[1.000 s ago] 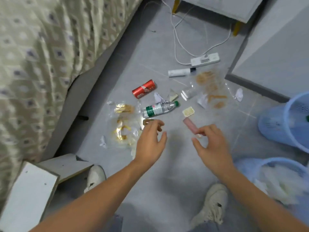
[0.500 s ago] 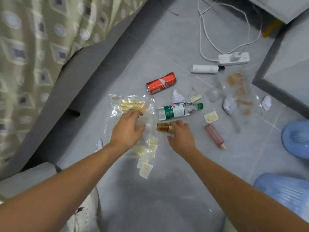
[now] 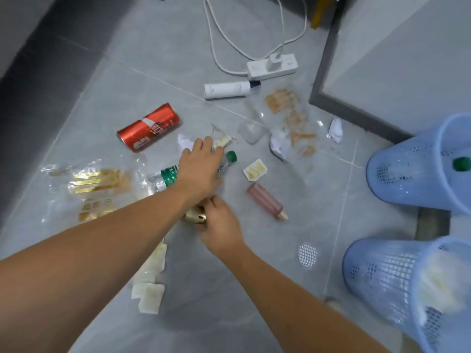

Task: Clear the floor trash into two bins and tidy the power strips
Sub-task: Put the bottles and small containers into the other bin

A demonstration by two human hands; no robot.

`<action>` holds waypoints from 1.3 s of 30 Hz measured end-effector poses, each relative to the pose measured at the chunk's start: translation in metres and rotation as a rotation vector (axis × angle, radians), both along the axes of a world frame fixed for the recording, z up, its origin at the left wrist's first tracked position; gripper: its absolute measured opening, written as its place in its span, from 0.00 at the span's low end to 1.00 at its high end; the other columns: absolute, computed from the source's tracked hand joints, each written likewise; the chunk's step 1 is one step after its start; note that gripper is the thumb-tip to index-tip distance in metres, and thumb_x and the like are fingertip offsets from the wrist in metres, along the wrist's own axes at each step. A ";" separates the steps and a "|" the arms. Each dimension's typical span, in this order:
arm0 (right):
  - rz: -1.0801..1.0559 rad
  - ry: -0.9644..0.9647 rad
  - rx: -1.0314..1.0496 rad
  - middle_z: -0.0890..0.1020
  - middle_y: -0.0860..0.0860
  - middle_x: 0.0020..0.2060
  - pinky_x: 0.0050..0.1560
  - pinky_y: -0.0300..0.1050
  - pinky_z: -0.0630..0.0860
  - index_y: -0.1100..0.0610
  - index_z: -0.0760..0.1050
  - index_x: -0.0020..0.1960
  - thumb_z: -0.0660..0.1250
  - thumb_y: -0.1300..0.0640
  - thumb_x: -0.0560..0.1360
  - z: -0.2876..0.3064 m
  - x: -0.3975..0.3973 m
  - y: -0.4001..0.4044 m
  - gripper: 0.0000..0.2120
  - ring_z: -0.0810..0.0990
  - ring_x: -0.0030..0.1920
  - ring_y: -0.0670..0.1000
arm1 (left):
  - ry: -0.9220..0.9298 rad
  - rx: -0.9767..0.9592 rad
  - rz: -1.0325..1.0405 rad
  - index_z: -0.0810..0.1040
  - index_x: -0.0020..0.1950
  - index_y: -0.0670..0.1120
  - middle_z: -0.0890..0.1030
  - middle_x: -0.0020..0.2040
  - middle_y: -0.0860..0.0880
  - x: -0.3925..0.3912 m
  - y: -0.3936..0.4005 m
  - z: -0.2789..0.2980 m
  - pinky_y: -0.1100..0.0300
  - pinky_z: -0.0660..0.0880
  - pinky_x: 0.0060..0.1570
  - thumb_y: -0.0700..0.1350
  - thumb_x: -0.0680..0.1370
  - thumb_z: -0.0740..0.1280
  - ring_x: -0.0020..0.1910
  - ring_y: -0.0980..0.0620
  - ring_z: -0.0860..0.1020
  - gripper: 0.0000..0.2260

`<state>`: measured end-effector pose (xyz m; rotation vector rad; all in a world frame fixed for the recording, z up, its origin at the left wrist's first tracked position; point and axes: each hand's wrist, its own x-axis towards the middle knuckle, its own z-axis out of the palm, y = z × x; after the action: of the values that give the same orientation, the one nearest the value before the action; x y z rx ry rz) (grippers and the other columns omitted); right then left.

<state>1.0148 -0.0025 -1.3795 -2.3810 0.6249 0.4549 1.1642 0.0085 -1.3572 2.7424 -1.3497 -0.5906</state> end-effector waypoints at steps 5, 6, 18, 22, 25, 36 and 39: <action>-0.090 -0.084 0.052 0.72 0.55 0.57 0.51 0.57 0.76 0.58 0.74 0.59 0.72 0.58 0.73 0.022 -0.031 -0.021 0.16 0.77 0.53 0.61 | -0.073 0.177 -0.011 0.68 0.70 0.48 0.72 0.64 0.42 -0.001 -0.015 -0.007 0.48 0.70 0.58 0.45 0.76 0.71 0.64 0.41 0.70 0.24; -0.109 -0.093 0.068 0.72 0.54 0.57 0.52 0.57 0.76 0.57 0.74 0.60 0.73 0.57 0.73 0.027 -0.038 -0.026 0.17 0.78 0.53 0.60 | -0.071 0.198 -0.022 0.68 0.71 0.48 0.72 0.64 0.42 0.000 -0.016 -0.006 0.49 0.71 0.58 0.45 0.77 0.71 0.64 0.41 0.71 0.24; -0.518 -0.339 0.126 0.73 0.44 0.53 0.48 0.50 0.79 0.51 0.77 0.55 0.75 0.53 0.69 0.156 -0.142 -0.110 0.16 0.78 0.45 0.47 | 0.017 -0.180 0.033 0.76 0.61 0.42 0.68 0.50 0.46 -0.031 -0.026 0.137 0.47 0.74 0.38 0.49 0.69 0.80 0.47 0.43 0.70 0.25; -0.692 -0.433 0.047 0.75 0.45 0.49 0.47 0.46 0.80 0.50 0.78 0.54 0.76 0.54 0.67 0.223 -0.182 -0.181 0.17 0.79 0.46 0.46 | 0.143 -0.396 0.057 0.75 0.60 0.49 0.67 0.51 0.53 -0.074 -0.084 0.219 0.50 0.74 0.42 0.53 0.70 0.79 0.49 0.49 0.71 0.24; -0.830 -0.487 -0.016 0.76 0.42 0.51 0.51 0.39 0.79 0.46 0.76 0.55 0.77 0.54 0.67 0.263 -0.216 -0.246 0.19 0.80 0.51 0.44 | 0.270 -0.566 0.059 0.76 0.60 0.52 0.69 0.53 0.55 -0.114 -0.153 0.270 0.54 0.73 0.45 0.56 0.69 0.79 0.50 0.54 0.72 0.24; -1.050 -0.391 -0.220 0.78 0.47 0.49 0.48 0.50 0.79 0.50 0.78 0.52 0.79 0.57 0.67 0.248 -0.299 -0.458 0.16 0.80 0.46 0.50 | 0.571 -0.785 -0.011 0.79 0.59 0.53 0.73 0.53 0.53 -0.249 -0.370 0.282 0.62 0.75 0.55 0.53 0.68 0.81 0.51 0.62 0.77 0.22; -0.993 -0.306 -0.279 0.78 0.51 0.49 0.44 0.43 0.74 0.52 0.80 0.52 0.78 0.58 0.67 0.224 -0.301 -0.490 0.15 0.80 0.46 0.54 | 0.582 -0.712 -0.064 0.79 0.61 0.53 0.73 0.53 0.54 -0.274 -0.387 0.251 0.58 0.77 0.49 0.53 0.69 0.80 0.50 0.59 0.77 0.23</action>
<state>0.7133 -0.4929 -1.1558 -1.9721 1.6420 -0.4415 0.8898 -0.3789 -1.1066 1.7885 -1.1890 -0.6703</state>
